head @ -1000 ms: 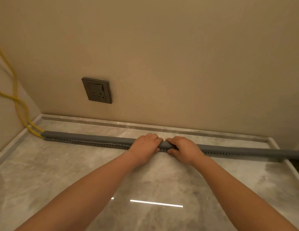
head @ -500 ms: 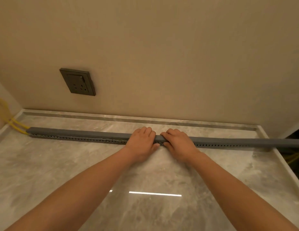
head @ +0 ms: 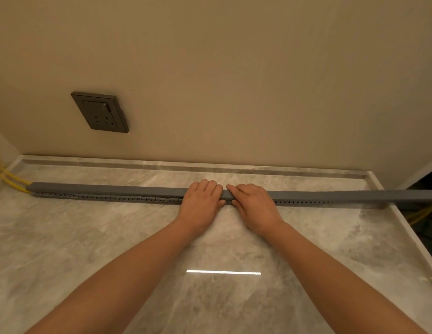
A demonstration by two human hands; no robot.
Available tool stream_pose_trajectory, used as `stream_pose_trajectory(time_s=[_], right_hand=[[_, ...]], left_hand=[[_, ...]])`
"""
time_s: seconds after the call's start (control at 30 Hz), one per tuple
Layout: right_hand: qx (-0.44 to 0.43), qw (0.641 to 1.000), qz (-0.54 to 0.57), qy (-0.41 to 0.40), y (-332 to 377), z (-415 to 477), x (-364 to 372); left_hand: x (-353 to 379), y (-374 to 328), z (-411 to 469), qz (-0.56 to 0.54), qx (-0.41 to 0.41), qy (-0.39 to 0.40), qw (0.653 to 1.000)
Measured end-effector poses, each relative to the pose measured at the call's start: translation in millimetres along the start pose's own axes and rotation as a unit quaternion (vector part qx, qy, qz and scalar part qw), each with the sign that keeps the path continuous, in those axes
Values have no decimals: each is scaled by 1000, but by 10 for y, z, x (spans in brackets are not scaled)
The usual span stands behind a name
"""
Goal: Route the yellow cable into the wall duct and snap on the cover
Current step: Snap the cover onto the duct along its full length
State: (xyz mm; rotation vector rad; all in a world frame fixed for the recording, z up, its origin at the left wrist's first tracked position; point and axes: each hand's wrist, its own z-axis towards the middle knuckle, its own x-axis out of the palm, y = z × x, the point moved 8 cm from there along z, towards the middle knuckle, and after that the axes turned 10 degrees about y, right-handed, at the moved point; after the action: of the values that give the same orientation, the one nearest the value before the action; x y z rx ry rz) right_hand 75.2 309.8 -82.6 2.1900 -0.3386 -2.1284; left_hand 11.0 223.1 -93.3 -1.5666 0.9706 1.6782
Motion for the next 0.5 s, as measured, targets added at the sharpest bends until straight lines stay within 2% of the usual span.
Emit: stream_pose_trajectory(time_s=[0.23,0.33,0.4,0.5], right_hand=[[14,1000,28,-2,29,-17,-37],[20,997,62,48,-58,-3,-96],[44,996,47,69,-226,-81,-131],[83,995,29,36,-492,-296,-198]], left_hand=[[-24,-38,-8,-4,-27,13,1000],[-17,-45,-7,-6,-33,15,999],[-15,-31,-3,-8,-35,14,999],[-14,-37,-3,-5,-39,21,999]])
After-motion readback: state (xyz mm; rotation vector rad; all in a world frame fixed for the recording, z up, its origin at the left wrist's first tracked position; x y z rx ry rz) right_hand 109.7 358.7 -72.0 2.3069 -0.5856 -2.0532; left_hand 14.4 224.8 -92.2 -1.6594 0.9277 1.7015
